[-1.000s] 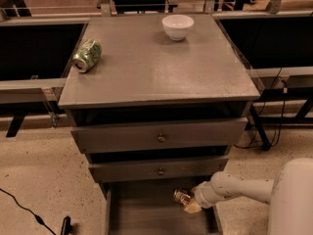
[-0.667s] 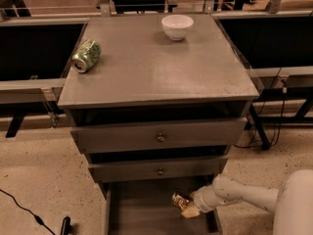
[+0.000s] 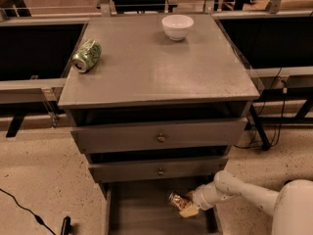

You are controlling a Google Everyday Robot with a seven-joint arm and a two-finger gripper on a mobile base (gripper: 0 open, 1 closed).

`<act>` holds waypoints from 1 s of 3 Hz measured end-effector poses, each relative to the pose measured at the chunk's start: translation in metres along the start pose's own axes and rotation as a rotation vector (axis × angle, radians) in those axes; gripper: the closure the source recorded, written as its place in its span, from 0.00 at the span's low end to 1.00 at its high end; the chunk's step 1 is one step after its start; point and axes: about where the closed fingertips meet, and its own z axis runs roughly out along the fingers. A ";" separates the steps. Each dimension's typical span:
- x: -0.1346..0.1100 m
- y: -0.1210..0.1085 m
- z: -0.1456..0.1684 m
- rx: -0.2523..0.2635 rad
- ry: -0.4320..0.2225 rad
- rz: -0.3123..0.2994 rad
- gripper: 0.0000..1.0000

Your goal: Place orange can into bottom drawer

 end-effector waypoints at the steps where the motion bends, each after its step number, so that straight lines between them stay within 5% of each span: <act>1: 0.000 -0.001 0.001 0.003 -0.001 0.000 0.82; 3: 0.000 -0.001 0.001 0.003 -0.001 0.000 0.36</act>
Offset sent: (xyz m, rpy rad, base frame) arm 0.0007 0.0004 -0.0006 -0.0002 -0.0027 -0.0022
